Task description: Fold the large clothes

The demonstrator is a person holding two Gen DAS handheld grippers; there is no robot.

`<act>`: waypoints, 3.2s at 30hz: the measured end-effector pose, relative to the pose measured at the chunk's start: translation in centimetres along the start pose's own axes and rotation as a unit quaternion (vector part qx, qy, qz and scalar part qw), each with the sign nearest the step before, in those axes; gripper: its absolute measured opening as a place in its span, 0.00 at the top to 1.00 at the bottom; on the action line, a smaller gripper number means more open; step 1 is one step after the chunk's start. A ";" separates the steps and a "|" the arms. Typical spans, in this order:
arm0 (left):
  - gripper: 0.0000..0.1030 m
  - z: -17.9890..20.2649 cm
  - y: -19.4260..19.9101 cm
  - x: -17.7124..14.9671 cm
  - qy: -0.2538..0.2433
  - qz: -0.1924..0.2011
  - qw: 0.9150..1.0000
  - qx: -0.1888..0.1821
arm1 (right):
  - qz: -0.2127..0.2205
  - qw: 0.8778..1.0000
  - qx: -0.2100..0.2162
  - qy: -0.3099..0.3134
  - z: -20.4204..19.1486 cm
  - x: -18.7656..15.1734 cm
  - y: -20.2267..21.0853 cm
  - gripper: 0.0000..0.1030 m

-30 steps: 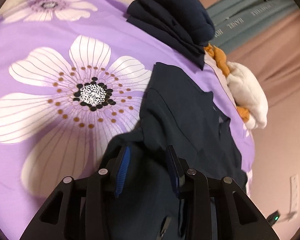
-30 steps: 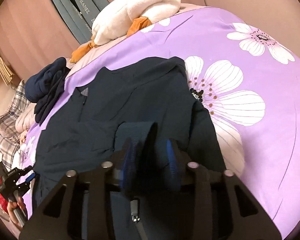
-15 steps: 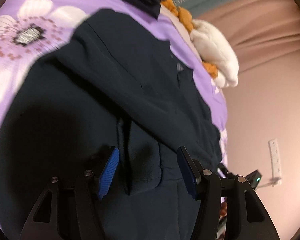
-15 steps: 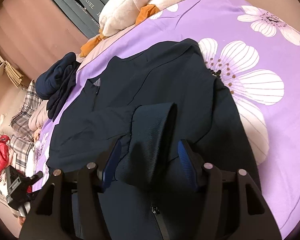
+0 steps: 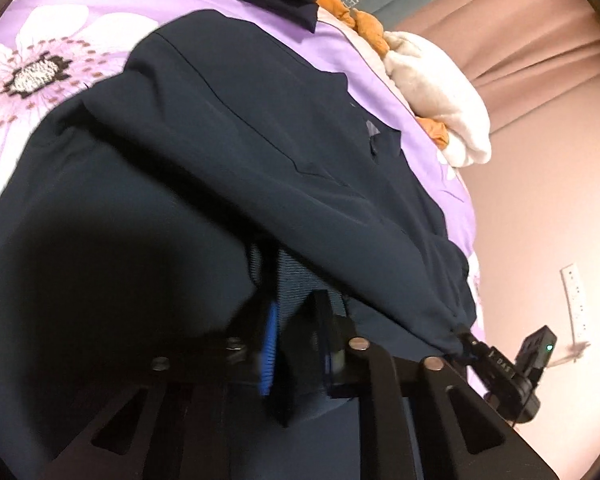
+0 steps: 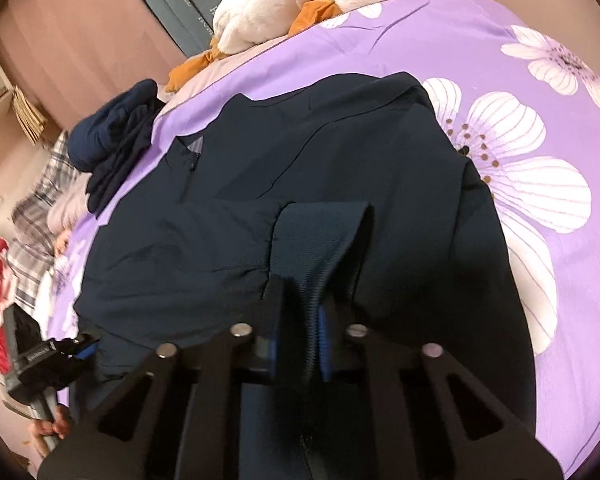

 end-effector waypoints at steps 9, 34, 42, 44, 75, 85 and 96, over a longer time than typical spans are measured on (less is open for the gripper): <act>0.97 1.1 1.0 3.3 -0.035 0.059 0.995 0.072 | 0.063 0.998 -0.016 0.005 -0.7 2.7 2.4 0.97; 0.97 1.0 4.0 5.7 -0.079 0.075 0.988 0.109 | 0.047 0.996 -0.032 0.070 -2.0 2.1 3.3 0.69; 0.97 -0.8 -0.5 4.9 -0.094 0.032 0.985 0.141 | 0.004 0.993 -0.042 0.107 -3.1 0.1 -0.6 0.73; 0.97 -1.5 -0.6 4.5 -0.090 0.027 0.985 0.144 | 0.001 0.993 -0.043 0.110 -2.8 -0.4 -0.9 0.74; 0.09 -0.5 14.4 -8.9 -0.113 0.069 0.970 0.205 | 0.011 1.000 -0.013 0.022 0.6 -11.7 14.3 0.17; 0.03 -0.2 17.4 -11.6 -0.135 0.091 0.957 0.240 | 0.000 1.000 -0.002 0.014 0.2 -14.5 16.1 0.08; 0.01 0.3 19.1 -13.6 -0.145 0.105 0.953 0.244 | -0.009 1.000 0.005 -0.003 0.3 -16.8 17.4 0.06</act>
Point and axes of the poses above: each gripper's, at about its wrist camera, not at the fingertips, and y roughly against the way its jaws point, z to its right, x to its top, the point moved 9 cm from there along -y, roughly the way its jaws point, and after that the axes turned 3 degrees about -z, right-handed, at the moved point
